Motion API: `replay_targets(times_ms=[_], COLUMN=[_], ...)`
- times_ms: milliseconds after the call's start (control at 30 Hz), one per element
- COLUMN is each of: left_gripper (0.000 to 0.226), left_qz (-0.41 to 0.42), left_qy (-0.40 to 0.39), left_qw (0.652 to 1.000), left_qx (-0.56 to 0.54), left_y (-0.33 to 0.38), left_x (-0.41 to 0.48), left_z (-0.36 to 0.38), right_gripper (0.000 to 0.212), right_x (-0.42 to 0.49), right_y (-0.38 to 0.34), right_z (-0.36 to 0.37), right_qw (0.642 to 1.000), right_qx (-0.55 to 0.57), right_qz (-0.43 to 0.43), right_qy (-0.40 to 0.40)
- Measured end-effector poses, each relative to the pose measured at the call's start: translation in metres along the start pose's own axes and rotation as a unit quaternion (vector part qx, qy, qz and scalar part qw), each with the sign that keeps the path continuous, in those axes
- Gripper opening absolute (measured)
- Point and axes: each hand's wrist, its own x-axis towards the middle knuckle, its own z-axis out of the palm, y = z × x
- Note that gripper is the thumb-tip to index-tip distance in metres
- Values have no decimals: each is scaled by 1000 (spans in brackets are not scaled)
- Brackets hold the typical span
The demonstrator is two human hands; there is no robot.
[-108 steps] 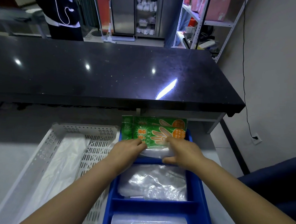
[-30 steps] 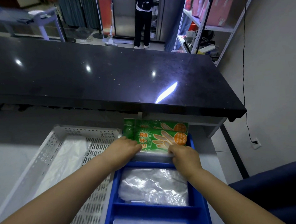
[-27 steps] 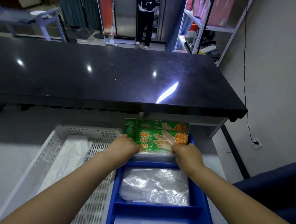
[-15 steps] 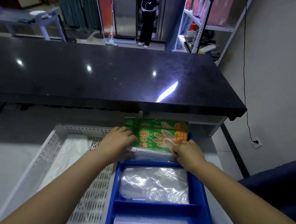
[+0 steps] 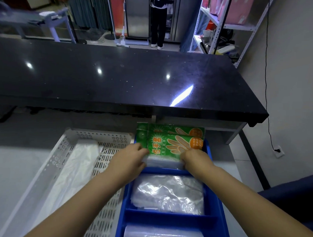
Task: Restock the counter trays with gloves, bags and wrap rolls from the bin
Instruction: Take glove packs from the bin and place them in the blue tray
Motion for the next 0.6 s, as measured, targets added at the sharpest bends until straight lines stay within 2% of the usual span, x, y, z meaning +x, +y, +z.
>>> replay_targets(times_ms=[67, 133, 200, 267, 367, 433, 500, 600], left_gripper=[25, 14, 8, 11, 14, 21, 24, 37], left_qz=[-10, -15, -10, -15, -27, -28, -13, 4], left_qy=[-42, -69, -101, -143, -209, -253, -253, -206], left_qw=[998, 996, 992, 987, 973, 961, 961, 975], left_qx=[45, 60, 73, 74, 95, 108, 109, 81], left_y=[4, 10, 17, 22, 25, 25, 22, 13], left_x=[6, 13, 18, 24, 39, 44, 42, 30], left_z=[5, 6, 8, 8, 3, 0, -4, -12], right_gripper=[28, 15, 15, 16, 10, 18, 22, 22], right_x=[-3, -10, -18, -23, -26, -25, -26, -31], right_y=[9, 20, 29, 37, 39, 37, 37, 42], right_z=[3, 8, 15, 21, 20, 18, 18, 17], right_qw=[998, 990, 984, 986, 993, 993, 993, 989], right_qx=[64, 136, 164, 136, 27, -29, -29, -19], right_qz=[-19, -25, -16, -19, -47, -57, -43, -32], right_qy=[12, 38, 65, 92, 107, 99, 104, 140])
